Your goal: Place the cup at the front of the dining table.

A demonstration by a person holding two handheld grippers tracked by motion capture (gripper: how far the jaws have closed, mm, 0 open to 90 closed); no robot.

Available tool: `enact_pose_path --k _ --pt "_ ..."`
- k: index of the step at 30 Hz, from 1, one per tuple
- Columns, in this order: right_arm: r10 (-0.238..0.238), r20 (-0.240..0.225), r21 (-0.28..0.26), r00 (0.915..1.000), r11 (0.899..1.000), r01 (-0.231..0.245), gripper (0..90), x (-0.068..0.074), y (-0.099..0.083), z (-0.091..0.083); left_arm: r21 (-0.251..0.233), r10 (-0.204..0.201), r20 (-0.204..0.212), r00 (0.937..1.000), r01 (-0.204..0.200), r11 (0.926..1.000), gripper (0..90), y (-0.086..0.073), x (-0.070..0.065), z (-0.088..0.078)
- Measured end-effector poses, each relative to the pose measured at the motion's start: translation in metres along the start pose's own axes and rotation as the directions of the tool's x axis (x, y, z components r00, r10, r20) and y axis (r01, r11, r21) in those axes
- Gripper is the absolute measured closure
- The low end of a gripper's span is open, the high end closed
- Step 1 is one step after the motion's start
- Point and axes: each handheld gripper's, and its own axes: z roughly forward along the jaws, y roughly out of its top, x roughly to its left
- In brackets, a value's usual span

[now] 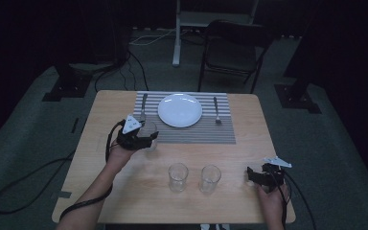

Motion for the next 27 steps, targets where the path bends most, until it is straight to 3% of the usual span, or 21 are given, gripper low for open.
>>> enact_pose_path --k 9,15,19,21,23,27 --pt "0.000 0.000 0.000 1.0000 1.000 0.000 12.5 0.000 0.000 0.000 0.010 -0.049 -0.058 0.9971 0.049 0.9987 28.9 0.010 0.013 0.025" --pt "0.000 0.000 0.000 1.0000 1.000 0.000 12.5 0.000 0.000 0.000 0.016 -0.063 -0.072 0.9955 0.064 0.9978 28.9 0.016 0.020 0.040" --pt "0.000 0.000 0.000 1.0000 1.000 0.000 12.5 0.000 0.000 0.000 0.037 -0.069 -0.094 0.9932 0.072 0.9967 28.9 0.021 0.028 0.054" --pt "0.000 0.000 -0.001 1.0000 1.000 0.000 12.5 0.000 0.000 0.000 0.035 -0.099 -0.087 0.9913 0.102 0.9941 28.9 0.022 0.033 0.059" --pt "0.000 0.000 -0.001 1.0000 1.000 0.000 12.5 0.000 0.000 0.000 0.040 -0.106 -0.106 0.9887 0.111 0.9930 28.9 0.023 0.037 0.065" --pt "-0.001 0.000 -0.001 1.0000 1.000 0.001 12.5 0.000 0.000 0.000 0.055 -0.103 -0.129 0.9863 0.111 0.9923 28.9 0.023 0.040 0.073"
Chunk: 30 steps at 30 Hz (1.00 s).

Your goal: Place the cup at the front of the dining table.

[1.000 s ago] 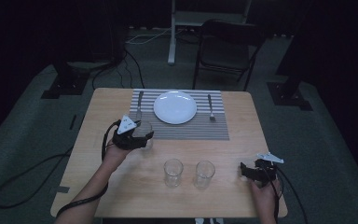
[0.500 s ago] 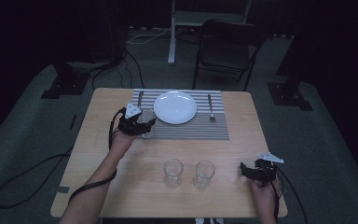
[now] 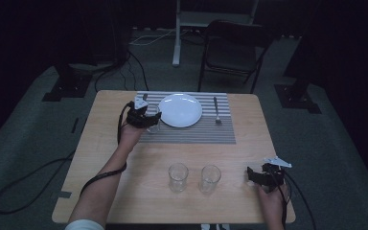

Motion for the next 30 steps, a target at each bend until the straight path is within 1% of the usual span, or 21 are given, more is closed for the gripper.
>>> enact_pose_path --k 2,4,5,7,10,12,14,15,17,19,22,25,27,30 --pt "0.000 0.000 0.000 1.0000 1.000 0.000 12.5 0.000 0.000 0.000 0.013 0.008 -0.011 0.9999 -0.008 0.9999 28.9 -0.001 0.000 0.003" --pt "0.000 0.000 0.000 1.0000 1.000 0.000 12.5 0.000 0.000 0.000 0.016 0.005 -0.008 1.0000 -0.005 0.9999 28.9 -0.002 0.002 0.005" --pt "0.001 0.000 0.000 1.0000 1.000 -0.001 12.5 0.000 0.000 0.000 0.019 -0.003 -0.015 0.9999 0.004 0.9998 28.9 -0.003 0.003 0.007" --pt "0.000 0.000 0.000 1.0000 1.000 0.000 12.5 0.000 0.000 0.000 0.023 -0.007 -0.018 0.9998 0.007 0.9997 28.9 -0.003 0.004 0.010" --pt "0.002 0.000 0.000 1.0000 1.000 -0.002 12.7 0.000 0.000 0.000 0.019 -0.030 -0.007 0.9995 0.030 0.9994 28.9 -0.004 0.006 0.014" --pt "0.001 0.000 0.000 1.0000 1.000 -0.001 12.7 0.000 0.000 0.000 0.028 -0.030 -0.008 0.9995 0.031 0.9991 28.9 -0.005 0.006 0.017" --pt "0.002 0.000 0.000 1.0000 1.000 -0.002 12.7 0.000 0.000 0.000 0.050 -0.024 -0.007 0.9997 0.024 0.9984 28.9 -0.009 0.005 0.021" --pt "0.001 0.000 0.000 1.0000 1.000 -0.001 12.7 0.000 0.000 0.000 0.045 -0.012 -0.005 0.9999 0.012 0.9989 28.9 -0.010 0.004 0.021" --pt "0.003 0.000 0.000 1.0000 1.000 -0.003 12.8 0.000 0.000 0.000 0.054 -0.014 -0.012 0.9998 0.014 0.9984 28.9 -0.009 0.003 0.022" --pt "0.003 0.000 0.000 1.0000 1.000 -0.003 12.8 0.000 0.000 0.000 0.055 0.008 -0.014 0.9999 -0.007 0.9985 28.9 -0.009 0.000 0.022" --pt "0.002 0.001 0.000 1.0000 1.000 -0.002 12.8 0.000 0.000 0.000 0.057 0.000 -0.011 0.9999 0.000 0.9984 28.8 -0.009 0.001 0.021" --pt "0.002 0.001 0.000 1.0000 1.000 -0.002 12.8 0.000 0.000 0.000 0.061 0.003 -0.017 0.9999 -0.002 0.9981 28.7 -0.009 0.000 0.021" --pt "0.003 0.001 0.000 1.0000 1.000 -0.003 12.8 0.000 0.000 0.000 0.070 -0.004 -0.023 0.9997 0.005 0.9975 28.7 -0.008 0.000 0.021" --pt "0.002 0.000 0.001 1.0000 1.000 -0.002 12.8 0.000 0.000 0.000 0.075 0.000 -0.016 0.9999 0.001 0.9972 28.6 -0.008 0.000 0.020"
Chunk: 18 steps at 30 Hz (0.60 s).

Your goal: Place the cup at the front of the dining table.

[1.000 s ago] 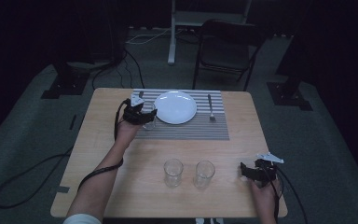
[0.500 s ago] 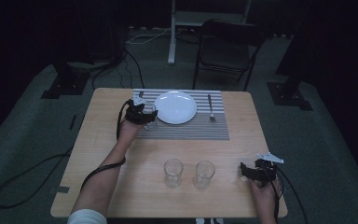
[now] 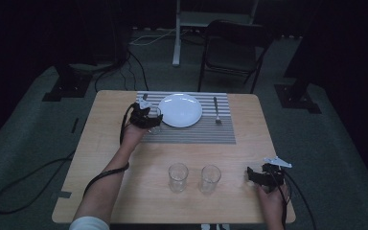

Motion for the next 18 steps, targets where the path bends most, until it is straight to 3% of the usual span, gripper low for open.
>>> enact_pose_path --k 5,6,7,9,12,14,18 --pt "0.000 0.000 0.000 1.0000 1.000 0.000 12.8 0.000 0.000 0.000 -0.009 -0.023 0.022 0.9995 0.023 0.9997 26.5 0.001 0.003 -0.002" --pt "0.000 0.000 0.000 1.0000 1.000 0.000 12.8 0.000 0.000 0.000 -0.003 -0.022 0.010 0.9997 0.022 0.9998 25.1 0.001 0.003 -0.003" --pt "0.000 0.000 -0.001 1.0000 1.000 0.000 12.8 0.000 0.000 0.000 -0.001 -0.024 0.025 0.9994 0.024 0.9997 20.9 0.001 0.003 -0.003" --pt "0.001 0.000 0.000 1.0000 1.000 -0.001 12.8 0.000 0.000 0.000 0.005 -0.005 0.025 0.9997 0.005 1.0000 20.8 0.000 0.001 -0.004" --pt "0.000 0.000 0.000 1.0000 1.000 0.000 12.7 0.000 0.000 0.000 0.019 -0.017 0.048 0.9987 0.016 0.9997 18.5 -0.002 0.002 -0.004" --pt "0.000 0.000 0.000 1.0000 1.000 0.000 12.7 0.000 0.000 0.000 0.049 -0.027 0.059 0.9979 0.024 0.9985 16.2 -0.004 0.004 -0.004" --pt "0.000 0.000 0.000 1.0000 1.000 0.000 12.8 0.000 0.000 0.000 0.127 -0.049 0.114 0.9923 0.034 0.9913 0.1 -0.011 0.005 0.002"
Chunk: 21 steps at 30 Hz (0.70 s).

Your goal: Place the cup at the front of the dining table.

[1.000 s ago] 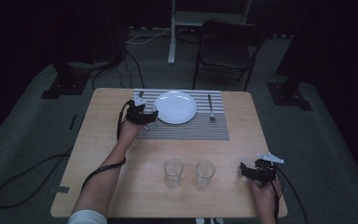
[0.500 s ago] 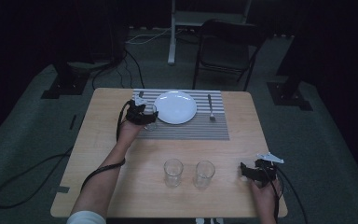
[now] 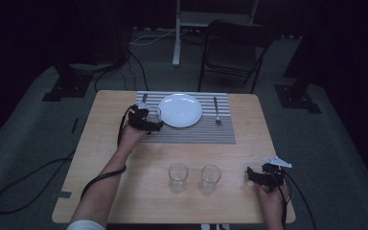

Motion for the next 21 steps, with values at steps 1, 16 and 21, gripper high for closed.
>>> enact_pose_path --k 1,16,21 --pt "0.000 0.000 0.000 1.0000 1.000 0.000 12.7 0.000 0.000 0.000 0.004 0.006 -0.011 0.9999 -0.006 1.0000 0.1 -0.003 -0.001 0.001" --pt "0.001 0.000 0.000 1.0000 1.000 -0.001 12.8 0.000 0.000 0.000 0.049 0.036 -0.076 0.9965 -0.033 0.9983 0.2 -0.031 -0.005 -0.011" --pt "0.000 0.000 -0.001 1.0000 1.000 0.000 12.8 0.000 0.000 0.000 0.065 0.036 -0.080 0.9962 -0.030 0.9974 0.2 -0.040 -0.007 -0.020"
